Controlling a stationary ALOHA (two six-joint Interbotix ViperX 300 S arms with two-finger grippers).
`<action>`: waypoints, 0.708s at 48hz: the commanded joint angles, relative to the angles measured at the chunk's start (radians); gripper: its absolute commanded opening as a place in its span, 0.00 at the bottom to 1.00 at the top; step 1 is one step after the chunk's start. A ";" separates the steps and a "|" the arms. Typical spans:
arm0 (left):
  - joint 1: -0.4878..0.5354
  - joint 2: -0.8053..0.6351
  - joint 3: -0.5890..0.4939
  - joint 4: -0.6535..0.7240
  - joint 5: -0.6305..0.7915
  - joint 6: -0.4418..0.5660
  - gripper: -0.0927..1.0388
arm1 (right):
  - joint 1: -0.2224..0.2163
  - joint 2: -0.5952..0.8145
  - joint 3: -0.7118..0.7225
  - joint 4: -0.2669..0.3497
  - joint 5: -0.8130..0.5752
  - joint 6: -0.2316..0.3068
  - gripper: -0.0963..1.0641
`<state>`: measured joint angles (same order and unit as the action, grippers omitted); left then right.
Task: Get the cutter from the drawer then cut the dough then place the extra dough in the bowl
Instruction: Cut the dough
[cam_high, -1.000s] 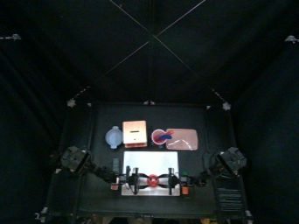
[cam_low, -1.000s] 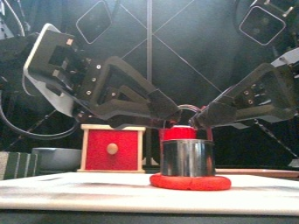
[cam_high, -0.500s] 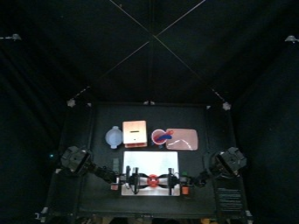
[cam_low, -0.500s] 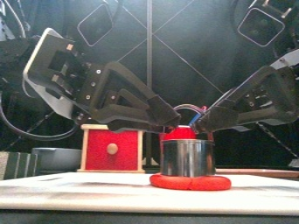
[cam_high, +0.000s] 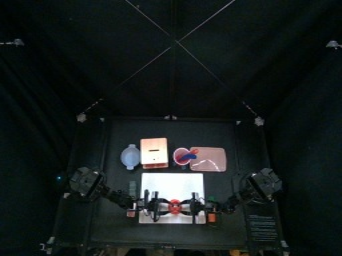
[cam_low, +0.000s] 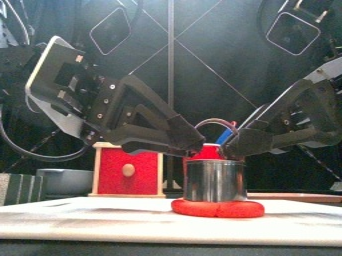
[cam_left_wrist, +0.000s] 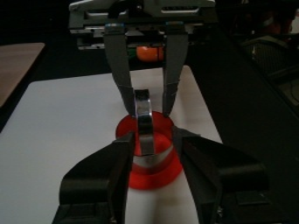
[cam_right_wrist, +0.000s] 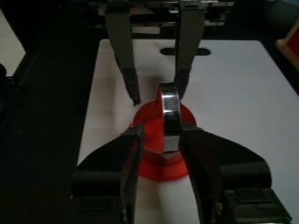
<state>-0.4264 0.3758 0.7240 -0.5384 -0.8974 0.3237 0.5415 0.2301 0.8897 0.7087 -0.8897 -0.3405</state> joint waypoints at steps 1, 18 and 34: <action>0.006 -0.011 -0.018 0.003 0.006 0.003 0.67 | -0.002 -0.025 -0.002 -0.002 -0.003 -0.002 0.61; 0.021 -0.009 -0.014 0.000 0.074 0.002 0.63 | -0.048 -0.026 0.005 -0.018 -0.003 -0.006 0.50; 0.021 -0.008 0.005 -0.015 0.098 -0.006 0.63 | -0.064 -0.025 0.009 -0.021 -0.003 -0.005 0.50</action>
<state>-0.4080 0.3743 0.7256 -0.5446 -0.8099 0.3206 0.4878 0.2301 0.9004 0.6842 -0.8897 -0.3405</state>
